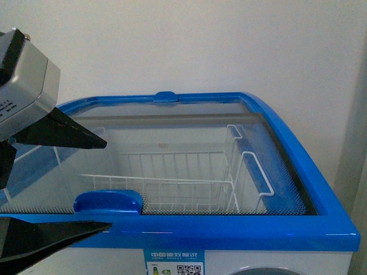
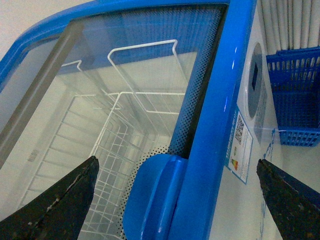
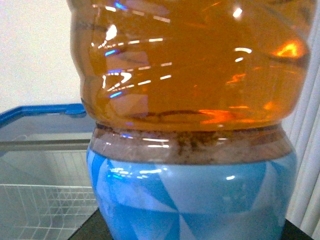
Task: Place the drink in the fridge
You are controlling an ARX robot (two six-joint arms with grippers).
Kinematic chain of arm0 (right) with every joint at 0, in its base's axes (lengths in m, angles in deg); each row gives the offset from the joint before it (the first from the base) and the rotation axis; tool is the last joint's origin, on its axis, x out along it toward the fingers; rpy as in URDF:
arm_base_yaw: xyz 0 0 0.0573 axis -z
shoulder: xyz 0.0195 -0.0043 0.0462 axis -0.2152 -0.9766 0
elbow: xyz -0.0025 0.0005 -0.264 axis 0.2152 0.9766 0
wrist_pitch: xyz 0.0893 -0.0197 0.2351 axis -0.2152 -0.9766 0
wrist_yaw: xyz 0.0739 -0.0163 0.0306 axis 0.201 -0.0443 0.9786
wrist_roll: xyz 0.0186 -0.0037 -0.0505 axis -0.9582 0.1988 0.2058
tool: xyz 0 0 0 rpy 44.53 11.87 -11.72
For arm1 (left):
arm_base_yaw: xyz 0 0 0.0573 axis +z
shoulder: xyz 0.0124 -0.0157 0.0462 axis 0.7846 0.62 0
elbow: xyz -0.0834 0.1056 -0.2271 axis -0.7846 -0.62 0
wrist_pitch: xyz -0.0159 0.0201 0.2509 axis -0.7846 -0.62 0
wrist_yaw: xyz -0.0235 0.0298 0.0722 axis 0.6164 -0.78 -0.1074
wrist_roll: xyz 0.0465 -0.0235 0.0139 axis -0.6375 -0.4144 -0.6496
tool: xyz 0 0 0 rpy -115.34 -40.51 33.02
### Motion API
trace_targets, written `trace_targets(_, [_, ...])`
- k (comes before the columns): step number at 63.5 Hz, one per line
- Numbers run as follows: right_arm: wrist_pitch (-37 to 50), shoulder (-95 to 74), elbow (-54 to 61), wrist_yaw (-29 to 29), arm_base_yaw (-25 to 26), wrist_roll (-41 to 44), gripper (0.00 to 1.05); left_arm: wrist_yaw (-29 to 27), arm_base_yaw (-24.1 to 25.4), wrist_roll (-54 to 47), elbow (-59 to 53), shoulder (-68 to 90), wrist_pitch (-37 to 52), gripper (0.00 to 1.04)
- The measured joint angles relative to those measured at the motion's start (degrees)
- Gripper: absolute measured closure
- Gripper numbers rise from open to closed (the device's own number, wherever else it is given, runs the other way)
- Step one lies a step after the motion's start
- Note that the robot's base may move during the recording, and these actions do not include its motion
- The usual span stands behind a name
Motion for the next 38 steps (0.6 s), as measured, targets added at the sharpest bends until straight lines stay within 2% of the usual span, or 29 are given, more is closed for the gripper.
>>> trace_targets(20, [0.0, 0.0, 0.0, 0.0, 0.0, 0.0, 0.67, 0.5, 1.8, -0.3, 3.5, 2.6, 0.5, 0.08])
trace_targets(38, [0.0, 0.0, 0.0, 0.0, 0.0, 0.0, 0.67, 2.1, 2.1, 5.0, 6.8, 3.0, 1.1, 0.08])
